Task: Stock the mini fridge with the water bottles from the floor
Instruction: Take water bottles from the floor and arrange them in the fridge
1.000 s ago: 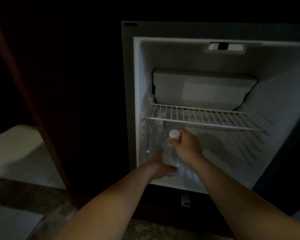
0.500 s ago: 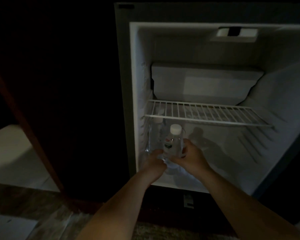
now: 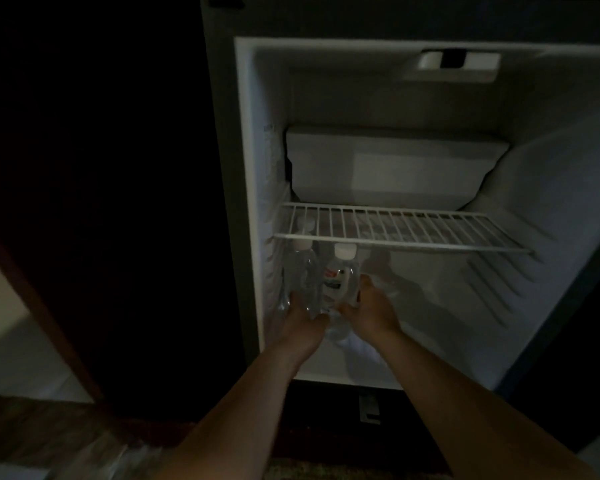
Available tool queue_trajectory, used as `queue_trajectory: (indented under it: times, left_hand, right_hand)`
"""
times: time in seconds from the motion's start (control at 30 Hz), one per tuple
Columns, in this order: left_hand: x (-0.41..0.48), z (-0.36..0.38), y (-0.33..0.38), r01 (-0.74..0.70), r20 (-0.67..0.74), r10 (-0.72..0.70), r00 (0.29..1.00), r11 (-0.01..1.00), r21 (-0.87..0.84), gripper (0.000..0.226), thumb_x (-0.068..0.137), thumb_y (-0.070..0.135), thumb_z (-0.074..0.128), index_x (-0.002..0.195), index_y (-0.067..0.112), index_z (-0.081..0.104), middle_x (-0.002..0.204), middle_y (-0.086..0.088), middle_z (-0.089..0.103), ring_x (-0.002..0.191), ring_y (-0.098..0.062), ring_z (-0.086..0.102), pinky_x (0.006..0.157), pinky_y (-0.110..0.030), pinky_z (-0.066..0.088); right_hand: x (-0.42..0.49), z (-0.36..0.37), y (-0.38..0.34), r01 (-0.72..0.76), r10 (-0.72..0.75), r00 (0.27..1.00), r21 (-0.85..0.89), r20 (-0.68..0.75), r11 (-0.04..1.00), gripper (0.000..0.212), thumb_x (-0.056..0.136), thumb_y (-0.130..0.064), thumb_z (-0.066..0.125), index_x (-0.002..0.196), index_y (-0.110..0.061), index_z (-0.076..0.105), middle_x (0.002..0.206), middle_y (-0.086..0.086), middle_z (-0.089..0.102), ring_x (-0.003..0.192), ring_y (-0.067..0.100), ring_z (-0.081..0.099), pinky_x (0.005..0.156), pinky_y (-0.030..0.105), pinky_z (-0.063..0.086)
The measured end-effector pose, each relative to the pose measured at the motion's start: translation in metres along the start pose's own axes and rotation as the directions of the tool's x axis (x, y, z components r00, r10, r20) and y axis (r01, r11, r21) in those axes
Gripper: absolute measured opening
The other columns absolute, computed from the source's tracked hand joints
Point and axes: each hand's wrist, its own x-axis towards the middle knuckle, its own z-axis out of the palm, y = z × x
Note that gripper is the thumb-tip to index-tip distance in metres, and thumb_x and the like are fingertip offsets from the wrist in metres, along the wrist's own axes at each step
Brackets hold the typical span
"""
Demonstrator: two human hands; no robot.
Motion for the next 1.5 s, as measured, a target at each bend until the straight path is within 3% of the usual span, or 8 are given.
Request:
queue_trajectory:
  times: [0.2, 0.37, 0.6, 0.83, 1.03, 1.23, 1.37, 1.5]
  left_hand:
    - [-0.003, 0.011, 0.006, 0.022, 0.018, -0.02, 1.0, 0.992, -0.128, 0.071, 0.095, 0.012, 0.044, 0.151, 0.018, 0.001, 0.156, -0.006, 0.021, 0.141, -0.023, 0.028, 0.109, -0.029, 0.029]
    - [0.0, 0.011, 0.007, 0.023, 0.012, -0.022, 1.0, 0.996, -0.089, 0.068, 0.096, 0.007, 0.04, 0.151, 0.018, 0.001, 0.155, -0.008, 0.023, 0.138, -0.024, 0.031, 0.108, -0.029, 0.03]
    - [0.002, 0.014, 0.001, 0.041, -0.008, -0.042, 0.999, 0.996, -0.084, 0.075, 0.094, 0.005, 0.041, 0.149, 0.013, -0.009, 0.158, -0.014, 0.007, 0.145, -0.027, 0.017, 0.117, -0.033, 0.021]
    - [-0.002, 0.011, 0.001, 0.031, 0.012, -0.029, 0.999, 0.992, -0.123, 0.076, 0.092, -0.002, 0.04, 0.15, 0.014, -0.006, 0.157, -0.009, 0.015, 0.142, -0.026, 0.026, 0.116, -0.034, 0.025]
    - [-0.005, 0.003, 0.0, 0.043, 0.049, -0.038, 0.998, 0.993, -0.112, 0.075, 0.092, 0.002, 0.043, 0.151, 0.023, 0.001, 0.154, -0.01, 0.027, 0.135, -0.028, 0.038, 0.112, -0.041, 0.035]
    - [-0.006, -0.006, 0.001, 0.029, 0.075, -0.024, 0.997, 0.997, -0.068, 0.066, 0.094, 0.006, 0.042, 0.15, 0.022, 0.01, 0.149, -0.005, 0.036, 0.133, -0.021, 0.039, 0.097, -0.021, 0.034]
    - [-0.001, -0.006, -0.002, 0.04, 0.073, -0.038, 0.997, 0.999, -0.029, 0.07, 0.091, 0.012, 0.045, 0.15, 0.029, 0.01, 0.15, -0.003, 0.035, 0.133, -0.023, 0.039, 0.101, -0.023, 0.035]
    - [0.004, -0.008, -0.01, 0.002, 0.065, -0.008, 0.998, 0.996, 0.084, 0.084, 0.068, 0.029, 0.046, 0.147, 0.033, 0.018, 0.152, -0.002, 0.034, 0.136, -0.023, 0.037, 0.112, -0.038, 0.035]
  right_hand:
    - [0.026, -0.001, -0.002, -0.034, 0.034, 0.999, -0.009, -0.022, 0.999, 0.053, 0.082, -0.018, 0.069, 0.128, -0.005, 0.046, 0.129, 0.016, 0.056, 0.118, 0.032, 0.055, 0.097, 0.037, 0.045]
    - [0.045, -0.001, -0.007, -0.078, 0.076, 0.996, -0.044, -0.035, 0.996, 0.044, 0.083, -0.015, 0.069, 0.122, -0.003, 0.053, 0.126, 0.013, 0.06, 0.116, 0.028, 0.057, 0.078, 0.021, 0.041]
    - [0.062, 0.01, -0.017, -0.148, 0.134, 0.986, -0.16, -0.097, 0.976, 0.049, 0.086, -0.027, 0.064, 0.121, 0.002, 0.048, 0.124, 0.022, 0.059, 0.116, 0.034, 0.057, 0.089, 0.034, 0.047]
    - [0.065, 0.014, -0.007, -0.146, 0.143, 0.989, -0.171, -0.028, 0.974, 0.037, 0.089, -0.029, 0.058, 0.115, -0.003, 0.059, 0.117, 0.018, 0.064, 0.108, 0.031, 0.061, 0.078, 0.028, 0.044]
    - [0.06, 0.011, -0.009, -0.221, 0.223, 0.975, -0.168, -0.003, 0.961, 0.041, 0.096, -0.028, 0.048, 0.127, -0.003, 0.054, 0.131, 0.019, 0.057, 0.12, 0.031, 0.055, 0.089, 0.03, 0.044]
    - [0.053, 0.028, 0.004, -0.258, 0.258, 0.966, 0.013, -0.011, 0.966, 0.038, 0.094, -0.023, 0.048, 0.125, -0.003, 0.057, 0.129, 0.021, 0.058, 0.12, 0.035, 0.054, 0.092, 0.032, 0.042]
    - [0.052, 0.025, 0.01, -0.252, 0.25, 0.968, 0.116, 0.034, 0.961, 0.03, 0.093, -0.021, 0.051, 0.107, 0.001, 0.067, 0.11, 0.025, 0.066, 0.105, 0.036, 0.062, 0.082, 0.035, 0.047]
    - [0.048, 0.019, 0.014, -0.212, 0.193, 0.975, 0.194, 0.112, 0.958, 0.024, 0.089, -0.019, 0.059, 0.1, 0.0, 0.069, 0.104, 0.024, 0.069, 0.099, 0.036, 0.065, 0.091, 0.049, 0.052]
